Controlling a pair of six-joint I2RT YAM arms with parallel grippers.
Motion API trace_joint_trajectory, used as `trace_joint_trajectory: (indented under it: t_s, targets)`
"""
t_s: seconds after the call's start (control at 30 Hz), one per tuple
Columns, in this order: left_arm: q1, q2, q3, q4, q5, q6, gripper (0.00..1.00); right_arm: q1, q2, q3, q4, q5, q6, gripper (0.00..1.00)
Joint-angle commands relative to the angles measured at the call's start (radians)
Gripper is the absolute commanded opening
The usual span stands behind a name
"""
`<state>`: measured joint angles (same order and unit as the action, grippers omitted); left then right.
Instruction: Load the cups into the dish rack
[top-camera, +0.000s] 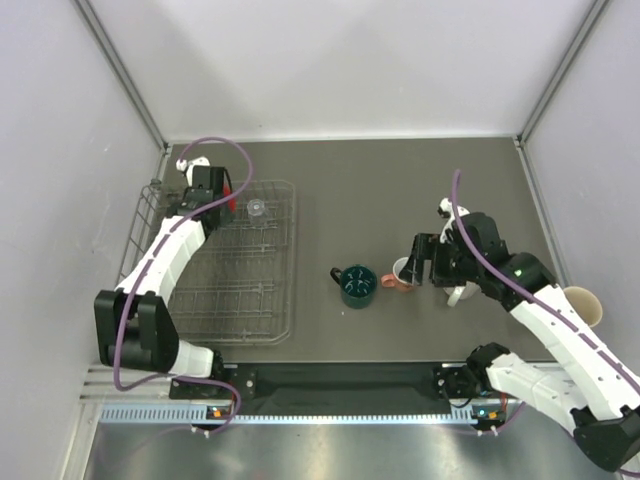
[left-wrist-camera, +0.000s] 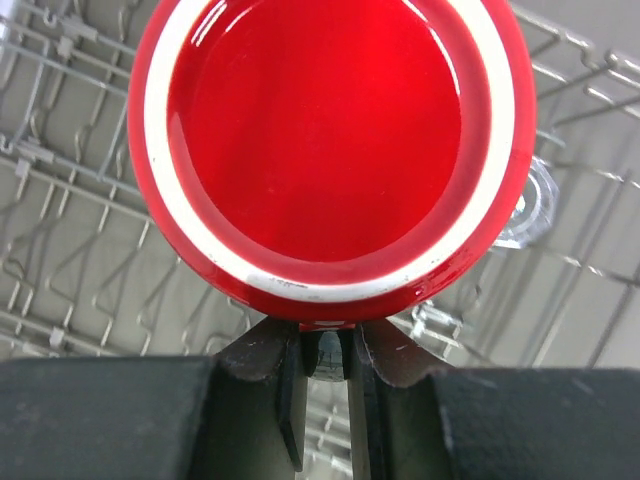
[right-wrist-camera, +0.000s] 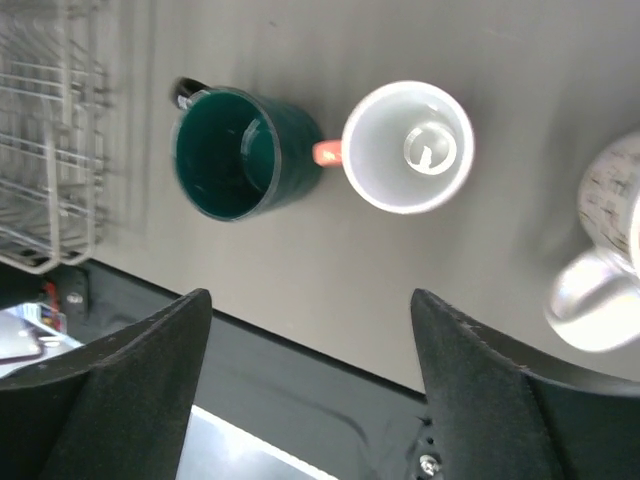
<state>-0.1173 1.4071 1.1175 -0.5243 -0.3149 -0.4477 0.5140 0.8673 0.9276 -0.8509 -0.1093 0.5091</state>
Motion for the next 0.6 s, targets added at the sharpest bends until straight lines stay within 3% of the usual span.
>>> trace_joint_trajectory:
  t_s: [0.0, 0.27, 0.5, 0.57]
  targets:
    - [0.005, 0.026, 0.048, 0.170, -0.069, 0.043, 0.00, 0.000, -0.028, 0.022, -0.074, 0.049, -0.027, 0.82]
    - [0.007, 0.154, 0.045, 0.202, -0.092, 0.046, 0.00, 0.000, -0.010, 0.140, -0.267, 0.040, -0.035, 1.00]
    - [0.013, 0.178, -0.008, 0.283, -0.059, 0.052, 0.00, -0.002, -0.051, 0.114, -0.237, -0.231, -0.125, 1.00]
    - [0.015, 0.179, -0.039, 0.332, -0.035, 0.060, 0.00, -0.003, -0.022, 0.115, -0.280, -0.215, -0.132, 1.00]
